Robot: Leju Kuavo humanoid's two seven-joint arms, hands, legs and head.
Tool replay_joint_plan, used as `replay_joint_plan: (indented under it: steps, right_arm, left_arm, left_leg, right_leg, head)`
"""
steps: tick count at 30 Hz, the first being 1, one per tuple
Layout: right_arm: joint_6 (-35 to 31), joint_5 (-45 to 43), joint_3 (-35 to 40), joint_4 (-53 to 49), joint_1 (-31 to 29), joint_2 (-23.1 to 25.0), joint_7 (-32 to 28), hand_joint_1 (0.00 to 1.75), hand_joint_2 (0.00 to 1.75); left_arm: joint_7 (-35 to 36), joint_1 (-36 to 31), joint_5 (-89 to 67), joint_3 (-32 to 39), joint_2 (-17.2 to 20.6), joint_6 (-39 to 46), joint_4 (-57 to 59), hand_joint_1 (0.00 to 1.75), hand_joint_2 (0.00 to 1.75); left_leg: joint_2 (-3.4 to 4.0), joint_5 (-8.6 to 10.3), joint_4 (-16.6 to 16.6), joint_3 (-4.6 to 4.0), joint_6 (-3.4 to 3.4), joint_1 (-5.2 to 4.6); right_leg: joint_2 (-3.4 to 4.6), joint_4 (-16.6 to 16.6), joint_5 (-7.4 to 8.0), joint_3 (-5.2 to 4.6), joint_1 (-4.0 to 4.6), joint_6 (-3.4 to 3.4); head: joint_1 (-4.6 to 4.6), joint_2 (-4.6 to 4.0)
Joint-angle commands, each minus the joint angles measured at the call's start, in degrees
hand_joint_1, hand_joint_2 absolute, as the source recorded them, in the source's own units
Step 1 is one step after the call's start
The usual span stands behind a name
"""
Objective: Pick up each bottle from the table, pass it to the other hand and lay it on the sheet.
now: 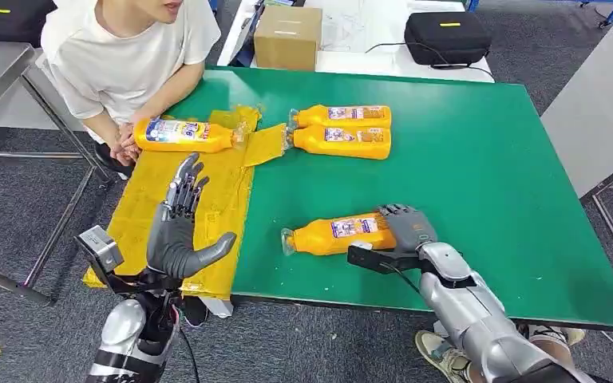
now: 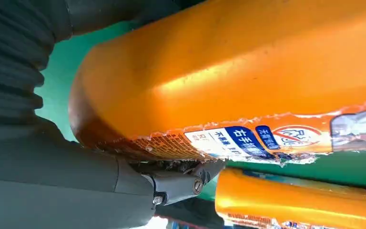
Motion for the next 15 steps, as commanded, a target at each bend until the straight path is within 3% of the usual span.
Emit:
replay_joint_plan:
  steps: [1, 15]
  right_arm:
    - [0.3, -1.2, 3.7, 5.6, -1.5, -0.3, -1.1, 1.75, 1.75]
    - [0.6, -4.8, 1.4, 4.5, -0.1, -1.3, -3.0, 1.75, 1.75]
  left_arm:
    - [0.3, -2.5, 0.4, -0.1, 1.5, 0.9, 4.9, 0.00, 1.75]
    - [0.3, -0.3, 3.2, 1.2, 1.4, 0.3, 3.4, 0.00, 1.75]
  left_leg:
    - [-0.07, -0.09, -0.1, 0.36, -0.08, 0.03]
    - [-0.07, -0.11, -0.1, 0.37, -0.07, 0.04]
  right_leg:
    - [-0.07, -0.1, -0.12, 0.38, 0.03, -0.10]
    - [-0.07, -0.1, -0.13, 0.39, 0.05, -0.10]
  head:
    - [0.00, 0.00]
    - [0.00, 0.00]
